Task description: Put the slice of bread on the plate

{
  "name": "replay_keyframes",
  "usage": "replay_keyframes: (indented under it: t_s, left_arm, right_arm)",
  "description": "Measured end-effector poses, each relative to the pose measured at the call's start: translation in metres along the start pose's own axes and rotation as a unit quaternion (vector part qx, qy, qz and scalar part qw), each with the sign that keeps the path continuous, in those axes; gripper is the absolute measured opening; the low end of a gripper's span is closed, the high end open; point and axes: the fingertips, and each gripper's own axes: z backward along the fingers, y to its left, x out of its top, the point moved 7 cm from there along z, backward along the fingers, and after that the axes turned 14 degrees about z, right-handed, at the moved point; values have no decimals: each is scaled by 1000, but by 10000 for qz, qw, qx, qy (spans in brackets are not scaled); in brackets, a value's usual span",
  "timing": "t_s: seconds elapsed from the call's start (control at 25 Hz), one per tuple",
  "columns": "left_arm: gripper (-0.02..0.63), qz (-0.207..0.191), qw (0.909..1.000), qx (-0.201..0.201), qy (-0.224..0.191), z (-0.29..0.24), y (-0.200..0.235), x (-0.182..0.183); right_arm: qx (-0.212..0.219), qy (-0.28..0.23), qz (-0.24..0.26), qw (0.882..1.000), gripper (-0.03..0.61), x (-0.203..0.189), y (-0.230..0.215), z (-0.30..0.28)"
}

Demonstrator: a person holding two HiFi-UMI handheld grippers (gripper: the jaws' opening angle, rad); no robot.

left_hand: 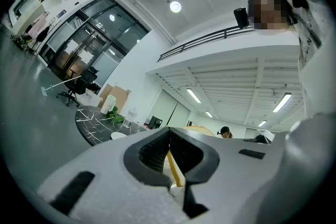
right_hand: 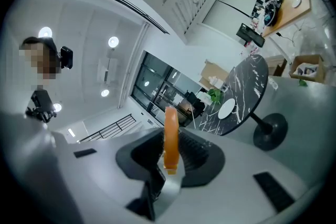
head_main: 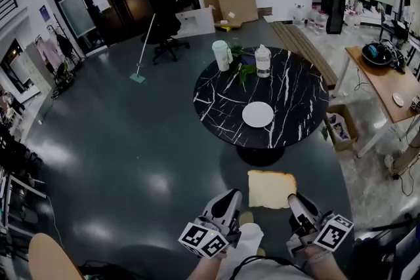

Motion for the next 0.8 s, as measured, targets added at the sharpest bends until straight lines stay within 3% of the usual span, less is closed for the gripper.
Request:
replay_keyframes:
  t_s: [0.32,0.8]
  left_arm:
    - [8,23,9999,-151,6,-80,53,25]
    - [8,110,9993,-283,217,-155,106,53]
  right_arm:
    - [-221,17,103,9997,78,28,-46,-72]
    - [-368,141,368,9985,78,43,-79,-172]
